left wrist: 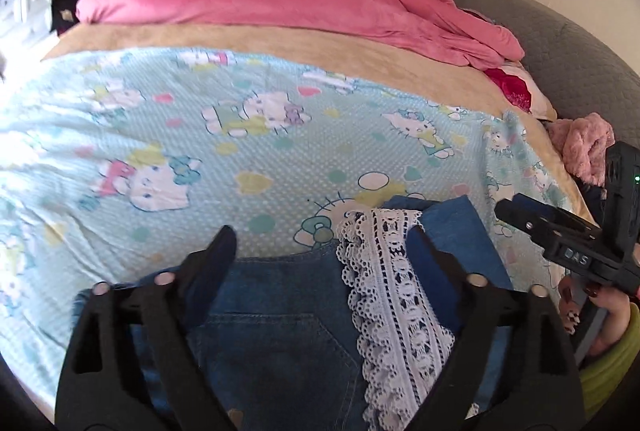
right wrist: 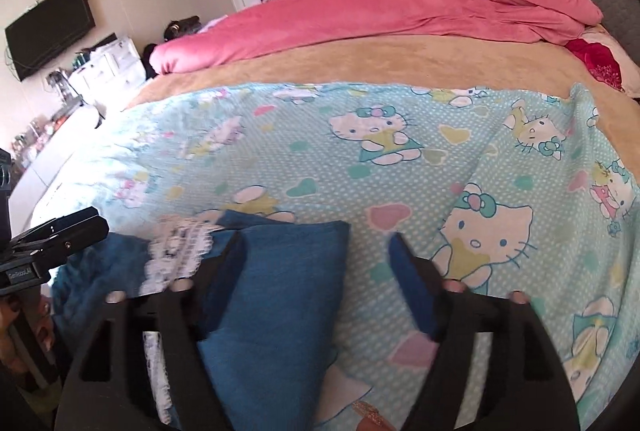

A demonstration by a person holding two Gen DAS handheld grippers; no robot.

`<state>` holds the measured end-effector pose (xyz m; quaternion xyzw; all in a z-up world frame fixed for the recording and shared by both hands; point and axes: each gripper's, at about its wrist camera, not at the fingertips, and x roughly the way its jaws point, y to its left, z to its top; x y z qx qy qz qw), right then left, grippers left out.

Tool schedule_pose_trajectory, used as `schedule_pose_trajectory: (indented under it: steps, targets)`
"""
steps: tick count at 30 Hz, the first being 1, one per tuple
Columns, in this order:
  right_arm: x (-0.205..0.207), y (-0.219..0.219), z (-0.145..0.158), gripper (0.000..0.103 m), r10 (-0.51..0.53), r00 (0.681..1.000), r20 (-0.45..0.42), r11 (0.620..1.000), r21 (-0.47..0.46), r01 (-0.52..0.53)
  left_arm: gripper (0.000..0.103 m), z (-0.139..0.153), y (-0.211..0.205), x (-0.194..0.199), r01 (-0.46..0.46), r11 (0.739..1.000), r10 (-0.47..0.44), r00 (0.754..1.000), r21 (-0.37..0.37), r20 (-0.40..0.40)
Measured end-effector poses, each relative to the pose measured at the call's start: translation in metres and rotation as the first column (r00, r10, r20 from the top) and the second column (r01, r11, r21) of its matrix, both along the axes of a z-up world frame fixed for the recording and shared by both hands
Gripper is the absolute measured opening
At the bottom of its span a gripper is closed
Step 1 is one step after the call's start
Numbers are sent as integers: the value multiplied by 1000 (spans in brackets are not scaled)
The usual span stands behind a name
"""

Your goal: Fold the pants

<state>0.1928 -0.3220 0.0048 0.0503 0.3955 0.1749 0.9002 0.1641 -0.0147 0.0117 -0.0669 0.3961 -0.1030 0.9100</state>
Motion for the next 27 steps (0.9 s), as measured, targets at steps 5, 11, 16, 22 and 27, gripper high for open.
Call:
schedule_pose_trajectory:
  steps: [5,11,16,22,27]
  targets:
    - [-18,-1,18,76,-15,999,29,1000,3,15,93,19,1,-20,-21,998,18,998,54,52]
    - [-42,-6,37,93,-27,997,74,1000,4,27,93,23,12,-41,-53,998,53,998,26,27]
    - [-64,-11,48,94,-17,995,103,1000,-8,18,93,20,17,-61,-44,999,44,999,-6,-3]
    - [-84,-15,48,94,7,994,109,999,-32,-3,93,7,17,-82,-42,999,40,998,-24,-56]
    - [-105,-10,40,94,62,992,112,996,-78,-53,93,-7,15,-97,-32,997,24,993,-70,-111]
